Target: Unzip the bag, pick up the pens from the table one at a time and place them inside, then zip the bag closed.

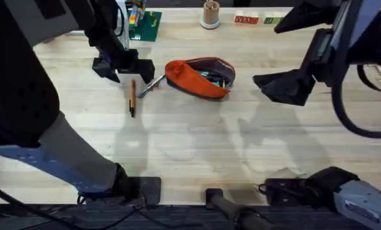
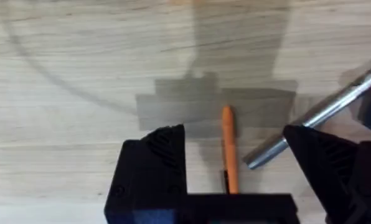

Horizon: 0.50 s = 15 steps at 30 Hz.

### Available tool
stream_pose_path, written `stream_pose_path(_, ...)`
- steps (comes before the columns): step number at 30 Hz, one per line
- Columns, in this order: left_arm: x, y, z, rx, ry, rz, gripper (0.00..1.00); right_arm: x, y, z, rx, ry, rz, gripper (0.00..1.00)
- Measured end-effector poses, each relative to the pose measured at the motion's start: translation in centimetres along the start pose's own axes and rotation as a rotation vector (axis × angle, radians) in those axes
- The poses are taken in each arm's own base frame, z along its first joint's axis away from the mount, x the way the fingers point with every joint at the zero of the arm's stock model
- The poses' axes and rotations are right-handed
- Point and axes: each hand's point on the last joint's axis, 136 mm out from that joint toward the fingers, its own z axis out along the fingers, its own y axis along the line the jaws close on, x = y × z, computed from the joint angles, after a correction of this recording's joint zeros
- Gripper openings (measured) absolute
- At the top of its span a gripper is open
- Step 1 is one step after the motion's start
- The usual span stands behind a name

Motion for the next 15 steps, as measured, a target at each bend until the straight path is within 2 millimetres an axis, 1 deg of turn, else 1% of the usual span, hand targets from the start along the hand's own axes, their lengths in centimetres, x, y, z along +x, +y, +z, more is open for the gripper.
stream_pose_path(6, 0.2, 0.4, 0.1, -0.025, 0.005, 0.003, 0.938, 0.0, 0.0, 0.0, 0.002, 0.002, 0.000, 0.997)
stream_pose_path(11, 1.2, 0.3, 1.0, -0.020, 0.026, 0.000, 0.934, 0.0, 0.0, 0.0, 0.002, 0.002, 0.000, 0.997)
stream_pose_path(15, 1.1, 0.2, 1.1, -0.010, 0.000, -0.003, 0.870, 0.0, 0.0, 0.0, 0.002, 0.001, 0.000, 0.997)
